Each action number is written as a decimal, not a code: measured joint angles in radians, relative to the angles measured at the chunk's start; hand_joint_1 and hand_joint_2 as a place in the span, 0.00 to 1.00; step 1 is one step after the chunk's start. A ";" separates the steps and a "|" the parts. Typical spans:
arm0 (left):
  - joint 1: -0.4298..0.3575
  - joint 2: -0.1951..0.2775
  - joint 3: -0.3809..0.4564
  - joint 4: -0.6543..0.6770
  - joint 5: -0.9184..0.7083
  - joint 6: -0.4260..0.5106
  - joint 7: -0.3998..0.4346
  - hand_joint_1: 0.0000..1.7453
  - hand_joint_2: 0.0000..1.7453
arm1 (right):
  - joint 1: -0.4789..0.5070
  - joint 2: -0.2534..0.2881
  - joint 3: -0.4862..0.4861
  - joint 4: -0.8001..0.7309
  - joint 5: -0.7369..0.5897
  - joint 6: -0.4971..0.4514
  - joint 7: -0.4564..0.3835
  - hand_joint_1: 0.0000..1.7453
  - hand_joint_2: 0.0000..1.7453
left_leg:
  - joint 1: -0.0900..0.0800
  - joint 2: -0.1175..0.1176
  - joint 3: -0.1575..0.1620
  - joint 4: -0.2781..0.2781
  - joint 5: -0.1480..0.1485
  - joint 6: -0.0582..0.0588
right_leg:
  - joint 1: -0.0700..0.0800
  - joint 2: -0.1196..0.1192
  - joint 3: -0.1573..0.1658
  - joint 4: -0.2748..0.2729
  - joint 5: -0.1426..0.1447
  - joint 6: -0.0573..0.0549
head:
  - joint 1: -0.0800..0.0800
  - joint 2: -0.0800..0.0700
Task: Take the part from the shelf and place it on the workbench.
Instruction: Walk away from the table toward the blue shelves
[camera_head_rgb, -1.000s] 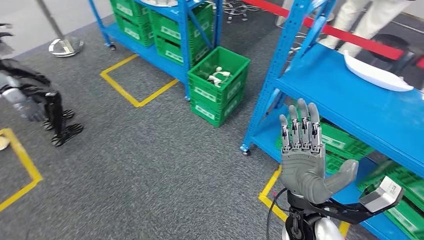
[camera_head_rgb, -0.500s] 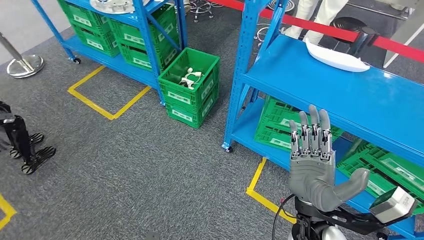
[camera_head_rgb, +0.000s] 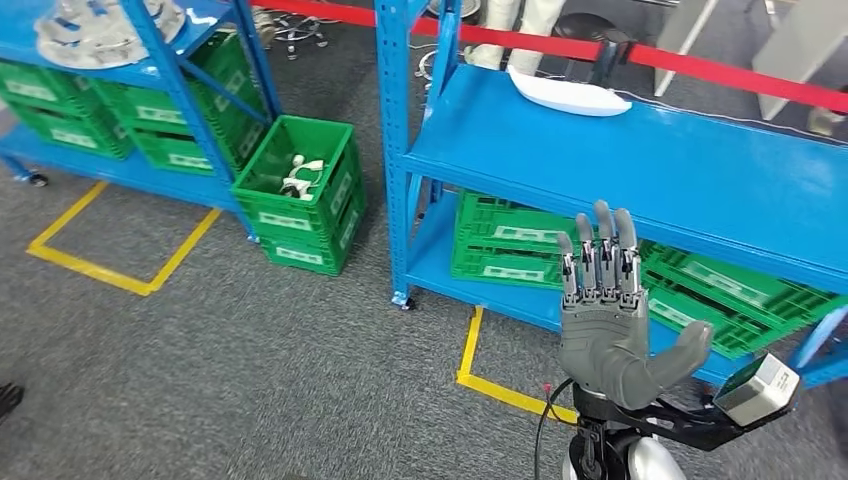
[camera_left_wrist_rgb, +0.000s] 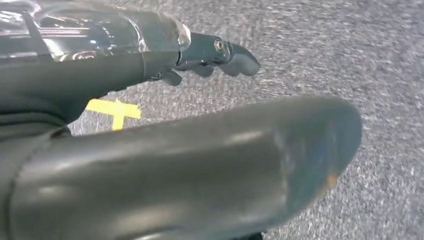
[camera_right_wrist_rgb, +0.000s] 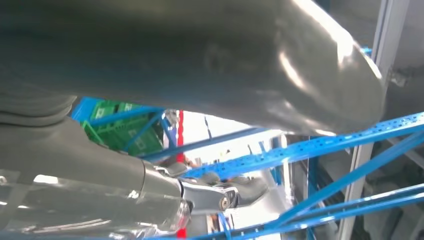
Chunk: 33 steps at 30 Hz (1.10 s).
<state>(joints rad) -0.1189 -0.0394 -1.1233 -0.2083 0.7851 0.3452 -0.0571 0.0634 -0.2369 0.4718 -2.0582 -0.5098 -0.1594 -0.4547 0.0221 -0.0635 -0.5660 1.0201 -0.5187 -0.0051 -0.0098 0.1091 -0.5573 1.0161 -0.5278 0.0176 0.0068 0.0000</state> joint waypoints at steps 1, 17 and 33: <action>0.000 -0.001 0.000 0.000 0.000 0.000 0.000 0.00 0.00 | -0.003 0.000 0.000 0.000 0.001 0.001 0.000 0.00 0.00 | 0.001 0.019 0.007 -0.007 -0.001 0.005 | 0.001 -0.026 -0.014 0.028 -0.015 0.006 | 0.007 0.000; -0.008 -0.003 0.000 -0.001 0.000 -0.002 -0.005 0.00 0.00 | -0.011 0.003 0.000 0.009 0.007 0.008 0.002 0.00 0.00 | -0.001 0.080 0.048 0.066 -0.110 -0.038 | 0.001 -0.140 -0.017 -0.019 0.044 -0.027 | 0.030 0.000; -0.005 0.005 0.000 0.000 -0.001 -0.010 -0.006 0.00 0.00 | -0.018 0.014 0.000 0.030 0.004 0.028 0.002 0.00 0.00 | -0.017 0.042 -0.009 0.006 0.002 -0.003 | 0.009 -0.050 0.010 -0.015 0.012 -0.026 | 0.001 0.000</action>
<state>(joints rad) -0.1242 -0.0342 -1.1233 -0.2084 0.7841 0.3354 -0.0628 0.0459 -0.2231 0.4723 -2.0284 -0.5054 -0.1314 -0.4528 0.0050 -0.0214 -0.5752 1.0259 -0.5162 -0.0078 -0.0005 0.0594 -0.5474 1.0015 -0.5156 -0.0085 0.0079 0.0000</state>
